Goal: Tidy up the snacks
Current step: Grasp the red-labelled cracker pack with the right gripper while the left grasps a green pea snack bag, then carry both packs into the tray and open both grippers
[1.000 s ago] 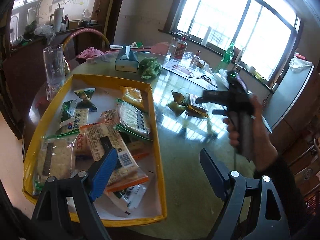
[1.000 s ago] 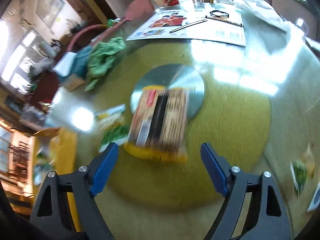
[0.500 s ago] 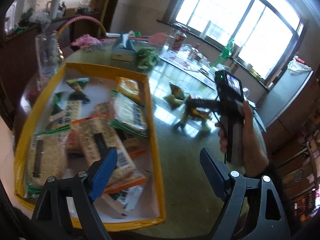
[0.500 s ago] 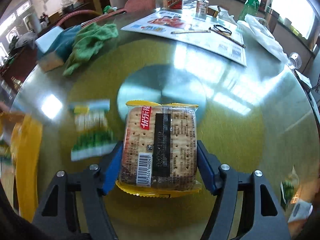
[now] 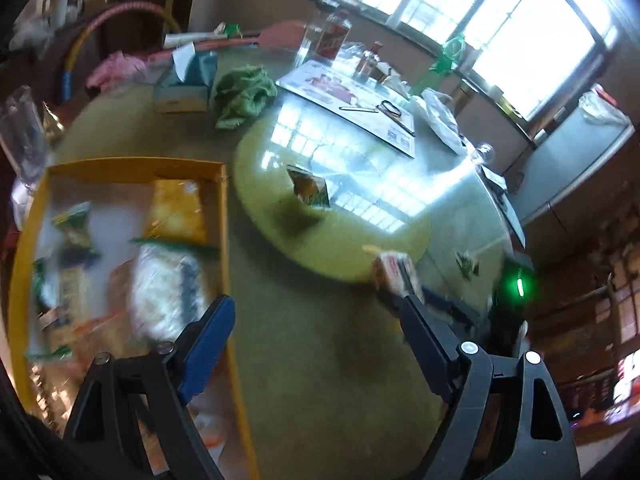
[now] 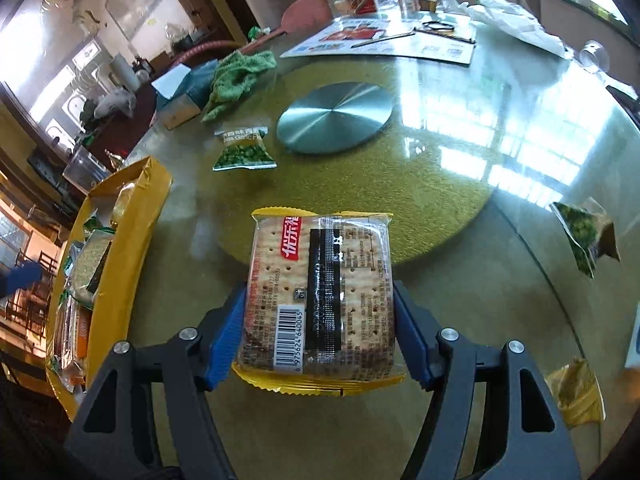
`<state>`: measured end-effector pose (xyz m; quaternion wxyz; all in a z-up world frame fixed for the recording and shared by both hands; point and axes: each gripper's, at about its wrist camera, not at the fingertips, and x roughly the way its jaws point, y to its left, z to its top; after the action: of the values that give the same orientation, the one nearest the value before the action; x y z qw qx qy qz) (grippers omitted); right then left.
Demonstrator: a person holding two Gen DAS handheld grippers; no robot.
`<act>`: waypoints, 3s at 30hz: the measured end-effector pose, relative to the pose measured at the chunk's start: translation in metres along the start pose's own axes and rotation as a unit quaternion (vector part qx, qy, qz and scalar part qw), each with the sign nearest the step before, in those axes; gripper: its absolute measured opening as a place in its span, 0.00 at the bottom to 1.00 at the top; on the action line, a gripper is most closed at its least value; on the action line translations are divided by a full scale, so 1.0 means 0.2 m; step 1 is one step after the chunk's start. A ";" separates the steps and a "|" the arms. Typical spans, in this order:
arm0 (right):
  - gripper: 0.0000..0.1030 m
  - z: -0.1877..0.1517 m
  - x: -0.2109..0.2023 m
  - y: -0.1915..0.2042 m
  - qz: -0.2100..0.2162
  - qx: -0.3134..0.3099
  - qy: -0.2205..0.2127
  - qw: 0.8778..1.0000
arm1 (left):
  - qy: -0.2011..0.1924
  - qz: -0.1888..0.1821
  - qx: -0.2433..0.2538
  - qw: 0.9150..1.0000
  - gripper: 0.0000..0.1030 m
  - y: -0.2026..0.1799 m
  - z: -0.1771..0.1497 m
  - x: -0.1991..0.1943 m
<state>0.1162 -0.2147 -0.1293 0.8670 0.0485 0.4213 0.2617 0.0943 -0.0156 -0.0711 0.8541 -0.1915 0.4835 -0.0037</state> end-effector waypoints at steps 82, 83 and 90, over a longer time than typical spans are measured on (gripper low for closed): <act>0.68 0.27 0.42 1.33 0.078 -0.189 0.049 0.978 | -0.246 0.146 -0.002 0.958 0.39 0.71 -0.57 -0.41; 0.68 0.27 0.43 1.32 0.079 -0.185 0.050 0.978 | -0.251 0.140 0.006 0.958 0.51 0.70 -0.58 -0.42; 0.76 0.19 0.17 1.22 0.119 -0.155 0.010 0.981 | -0.354 0.116 0.036 0.927 0.87 0.62 -0.80 -0.59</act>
<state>0.0609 0.0176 -0.0548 0.8223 -0.0391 0.3757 0.4256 -0.1229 0.0710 -0.0884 0.9705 -0.0923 0.1678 0.1463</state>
